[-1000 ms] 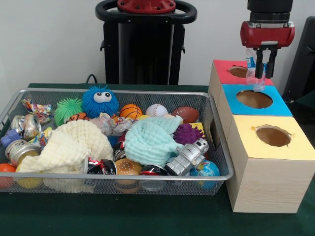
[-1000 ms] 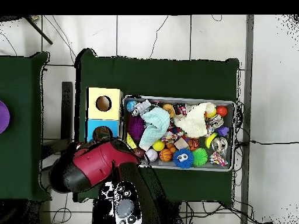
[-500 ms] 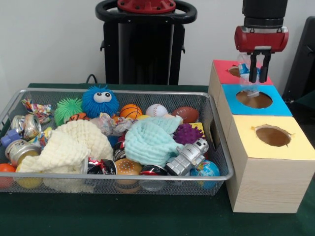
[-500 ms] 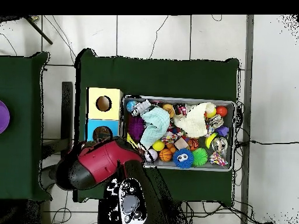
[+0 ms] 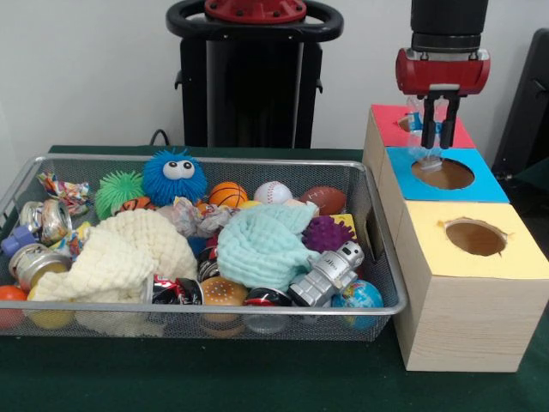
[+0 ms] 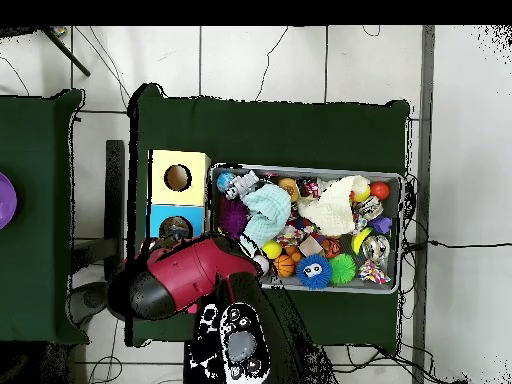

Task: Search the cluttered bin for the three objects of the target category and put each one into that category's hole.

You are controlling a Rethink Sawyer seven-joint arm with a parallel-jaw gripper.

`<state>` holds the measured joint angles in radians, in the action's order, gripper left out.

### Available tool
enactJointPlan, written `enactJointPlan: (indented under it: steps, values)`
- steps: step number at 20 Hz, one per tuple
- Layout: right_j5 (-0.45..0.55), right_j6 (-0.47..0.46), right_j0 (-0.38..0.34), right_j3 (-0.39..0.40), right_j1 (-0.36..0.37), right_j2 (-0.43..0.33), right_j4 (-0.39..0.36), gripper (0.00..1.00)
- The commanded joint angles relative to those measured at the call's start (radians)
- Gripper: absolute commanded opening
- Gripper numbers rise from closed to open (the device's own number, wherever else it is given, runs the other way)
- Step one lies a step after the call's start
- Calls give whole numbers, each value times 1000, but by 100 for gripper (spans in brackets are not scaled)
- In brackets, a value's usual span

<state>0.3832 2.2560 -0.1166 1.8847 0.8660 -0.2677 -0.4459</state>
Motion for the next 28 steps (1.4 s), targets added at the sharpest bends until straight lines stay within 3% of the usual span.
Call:
enactJointPlan:
  steps: [1,10,11,28]
  values:
    - [35,-2,-30,8,-38,-24,0,0]
    - [35,19,-12,3,-41,-8,-1,0]
    - [35,26,-9,6,-40,-3,1,100]
    - [-22,73,4,25,-57,18,-1,100]
